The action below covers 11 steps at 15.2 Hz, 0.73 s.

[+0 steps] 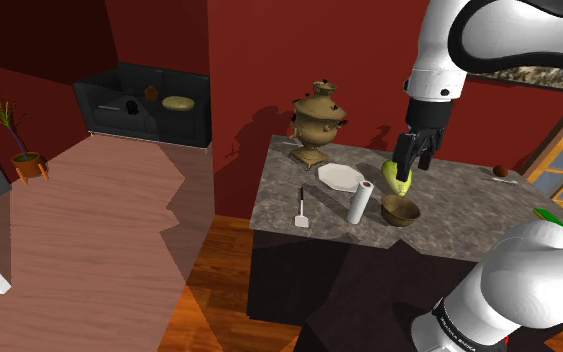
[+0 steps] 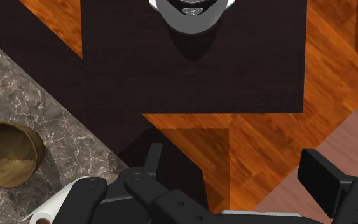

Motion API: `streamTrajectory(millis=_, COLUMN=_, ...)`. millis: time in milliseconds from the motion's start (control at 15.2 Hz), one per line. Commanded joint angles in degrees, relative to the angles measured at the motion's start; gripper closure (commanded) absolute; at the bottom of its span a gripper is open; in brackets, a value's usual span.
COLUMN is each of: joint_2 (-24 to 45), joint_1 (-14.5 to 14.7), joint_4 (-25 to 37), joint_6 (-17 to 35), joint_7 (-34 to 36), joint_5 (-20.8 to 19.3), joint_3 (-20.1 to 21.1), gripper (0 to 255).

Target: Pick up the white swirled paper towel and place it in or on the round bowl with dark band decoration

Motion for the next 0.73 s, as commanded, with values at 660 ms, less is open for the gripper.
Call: streamTrajectory(millis=660, joint_2=13.4, joint_1=-3.0, joint_4=-1.6, joint_6=13.8, joint_7=-13.2, joint_5=-7.9, joint_3=-10.2, gripper=0)
